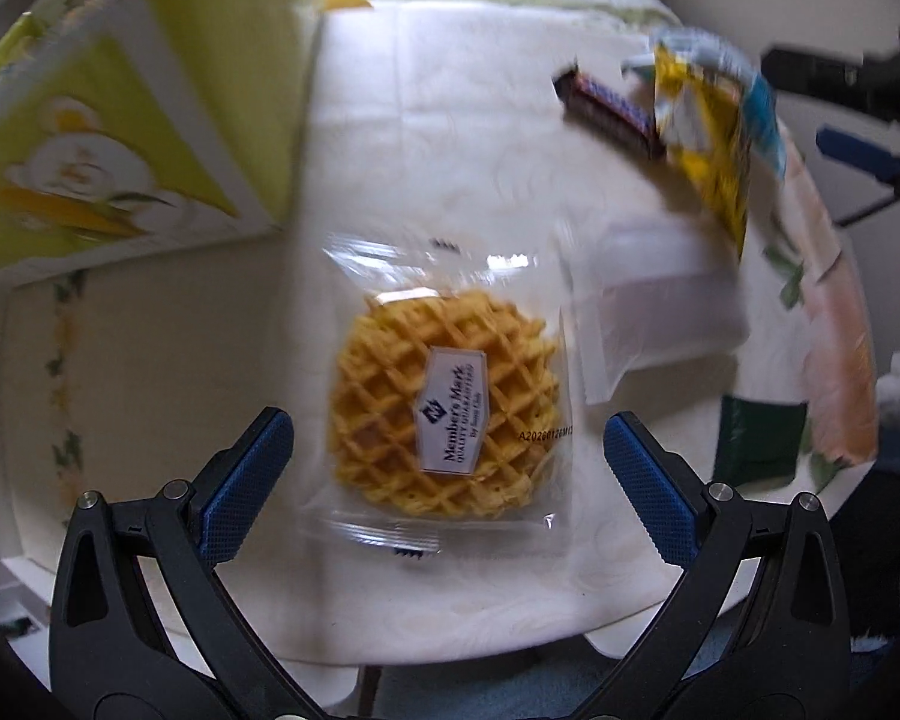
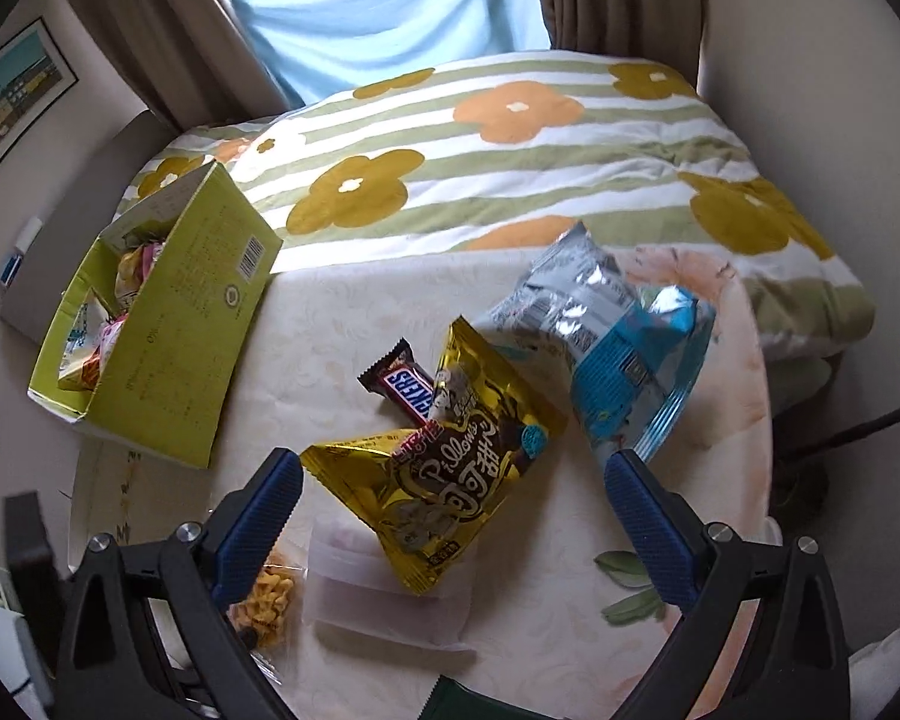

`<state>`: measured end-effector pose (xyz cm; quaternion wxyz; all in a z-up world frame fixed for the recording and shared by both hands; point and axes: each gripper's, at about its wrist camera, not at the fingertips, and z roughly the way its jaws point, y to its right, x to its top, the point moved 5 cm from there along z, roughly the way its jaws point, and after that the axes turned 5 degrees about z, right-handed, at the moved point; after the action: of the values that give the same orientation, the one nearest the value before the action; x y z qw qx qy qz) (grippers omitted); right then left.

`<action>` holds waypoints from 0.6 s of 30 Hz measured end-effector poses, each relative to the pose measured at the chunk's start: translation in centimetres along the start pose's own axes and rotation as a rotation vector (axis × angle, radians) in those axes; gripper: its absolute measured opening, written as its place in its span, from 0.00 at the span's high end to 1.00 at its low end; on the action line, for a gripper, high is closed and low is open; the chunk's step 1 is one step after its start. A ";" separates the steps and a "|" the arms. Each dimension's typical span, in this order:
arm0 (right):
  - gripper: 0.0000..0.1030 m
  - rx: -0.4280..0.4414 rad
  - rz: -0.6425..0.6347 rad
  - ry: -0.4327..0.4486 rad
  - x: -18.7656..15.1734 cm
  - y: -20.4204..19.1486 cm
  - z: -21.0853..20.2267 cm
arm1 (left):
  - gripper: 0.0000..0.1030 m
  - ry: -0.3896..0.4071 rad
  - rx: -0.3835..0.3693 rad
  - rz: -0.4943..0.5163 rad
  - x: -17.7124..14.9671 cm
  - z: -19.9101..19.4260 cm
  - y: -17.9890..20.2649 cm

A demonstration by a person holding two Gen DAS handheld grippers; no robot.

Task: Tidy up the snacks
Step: 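Move both tools back over the table toward the remaining snacks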

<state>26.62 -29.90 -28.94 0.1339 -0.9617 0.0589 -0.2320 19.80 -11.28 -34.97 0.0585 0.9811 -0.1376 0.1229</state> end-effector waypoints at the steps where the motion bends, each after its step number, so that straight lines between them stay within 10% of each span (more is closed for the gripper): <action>1: 0.02 0.002 0.004 -0.003 -0.1 0.0 0.2 | 0.01 -0.009 0.002 0.012 -0.1 0.5 0.2; 12: 0.02 -0.001 0.058 -0.042 -0.3 0.7 2.4 | 0.03 -0.035 0.021 0.043 0.3 2.9 0.0; 18: 0.02 0.013 0.112 -0.057 0.0 1.0 3.5 | 0.20 -0.013 0.061 0.104 1.1 2.7 0.1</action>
<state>28.17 -30.08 -32.23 0.1547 -0.9622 0.1072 -0.1969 21.37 -12.06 -37.32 0.0213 0.9747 -0.1848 0.1237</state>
